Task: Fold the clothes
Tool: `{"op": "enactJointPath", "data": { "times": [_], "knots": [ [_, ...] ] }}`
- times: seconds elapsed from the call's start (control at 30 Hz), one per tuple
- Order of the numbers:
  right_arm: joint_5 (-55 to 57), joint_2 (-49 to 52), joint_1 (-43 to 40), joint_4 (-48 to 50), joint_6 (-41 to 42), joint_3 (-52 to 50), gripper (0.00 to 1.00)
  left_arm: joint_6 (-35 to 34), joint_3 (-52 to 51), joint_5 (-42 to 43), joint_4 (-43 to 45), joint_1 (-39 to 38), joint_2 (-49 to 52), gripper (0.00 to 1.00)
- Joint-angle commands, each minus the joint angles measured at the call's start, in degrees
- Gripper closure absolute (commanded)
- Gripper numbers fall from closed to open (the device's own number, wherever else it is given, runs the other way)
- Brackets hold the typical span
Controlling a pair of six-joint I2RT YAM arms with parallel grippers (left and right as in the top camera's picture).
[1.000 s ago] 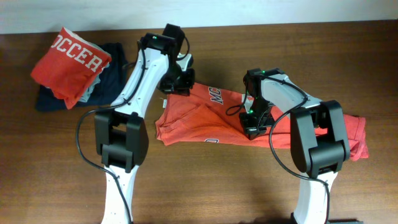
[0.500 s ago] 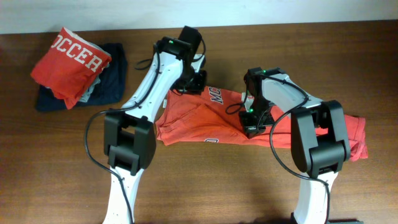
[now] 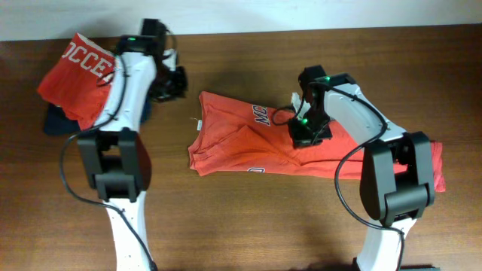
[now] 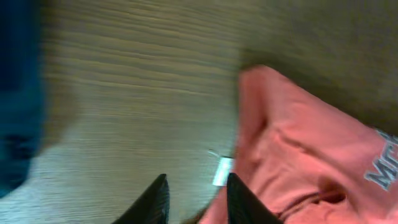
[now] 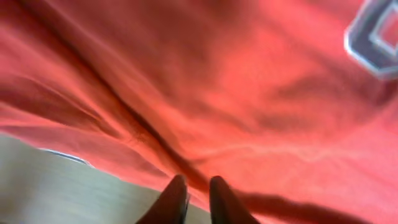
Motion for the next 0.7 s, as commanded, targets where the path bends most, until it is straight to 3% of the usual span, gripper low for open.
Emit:
{"op": "enactJointPath", "data": {
  "times": [0.0, 0.07, 0.27, 0.3, 0.4, 0.67],
  "knots": [
    [-9.33, -1.60, 0.76, 1.99, -6.82, 1.14, 0.75, -1.22, -0.11, 1.05, 0.09, 1.18, 1.22, 0.61],
    [-10.75, -1.57, 1.86, 4.31, -9.35, 1.14, 0.70, -1.22, -0.11, 1.05, 0.15, 1.49, 1.22, 0.53],
    [-8.87, -1.40, 6.03, 14.99, -10.05, 1.09, 0.70, -1.20, -0.11, -1.22, 0.81, 1.46, 1.25, 0.30],
    [-8.72, -1.40, 6.97, 17.16, -10.03, 1.09, 0.70, -1.20, -0.11, -1.62, 0.79, 1.46, 1.25, 0.17],
    [-5.31, -1.29, 9.66, 21.86, -10.03, 1.09, 0.70, -1.20, -0.11, -1.99, 0.81, 1.46, 1.25, 0.01],
    [0.79, 0.72, 12.92, 23.89, -10.01, 1.07, 0.67, -1.20, -0.11, -2.01, 0.79, 1.46, 1.25, 0.01]
  ]
}}
